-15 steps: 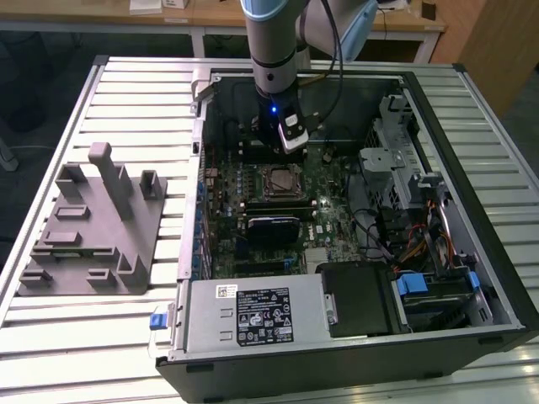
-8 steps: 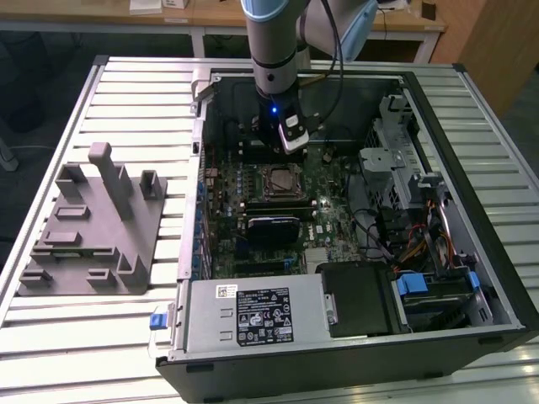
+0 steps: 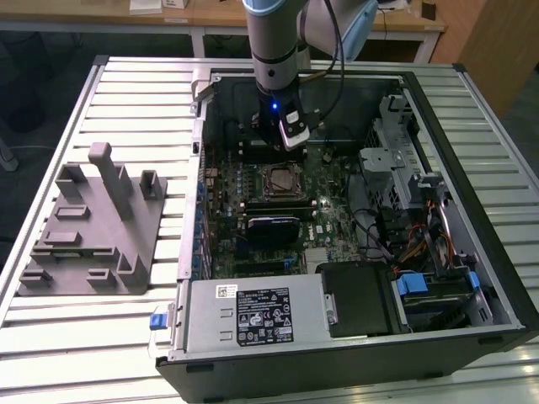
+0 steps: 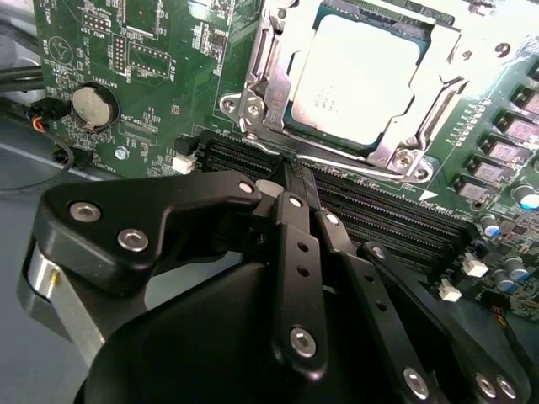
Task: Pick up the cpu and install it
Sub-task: 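Install the first cpu locking lever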
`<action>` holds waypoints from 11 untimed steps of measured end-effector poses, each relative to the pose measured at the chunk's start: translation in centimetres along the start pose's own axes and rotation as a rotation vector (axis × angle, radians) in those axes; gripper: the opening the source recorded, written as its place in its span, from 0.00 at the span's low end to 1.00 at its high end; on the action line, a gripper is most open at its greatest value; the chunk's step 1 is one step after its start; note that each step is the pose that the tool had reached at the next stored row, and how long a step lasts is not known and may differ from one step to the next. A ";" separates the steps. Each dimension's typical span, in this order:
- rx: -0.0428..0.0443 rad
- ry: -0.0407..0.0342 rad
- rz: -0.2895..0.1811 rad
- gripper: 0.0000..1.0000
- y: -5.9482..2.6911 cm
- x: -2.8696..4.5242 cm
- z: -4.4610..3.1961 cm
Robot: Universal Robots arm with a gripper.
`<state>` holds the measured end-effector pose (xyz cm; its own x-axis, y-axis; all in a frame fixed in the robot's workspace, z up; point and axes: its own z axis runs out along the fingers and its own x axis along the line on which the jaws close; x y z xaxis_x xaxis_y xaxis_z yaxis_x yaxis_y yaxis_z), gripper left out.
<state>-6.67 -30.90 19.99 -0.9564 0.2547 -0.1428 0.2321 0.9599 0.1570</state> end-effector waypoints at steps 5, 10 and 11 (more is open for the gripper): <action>0.0004 0.0001 0.000 0.11 -0.28 -0.07 -0.05; -0.0002 -0.0020 0.000 0.11 -0.47 -0.09 0.06; -0.0005 -0.0026 0.000 0.11 -0.50 -0.10 0.10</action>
<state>-6.67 -31.40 19.83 -0.9560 0.2547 -0.1454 0.2319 0.9599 0.1574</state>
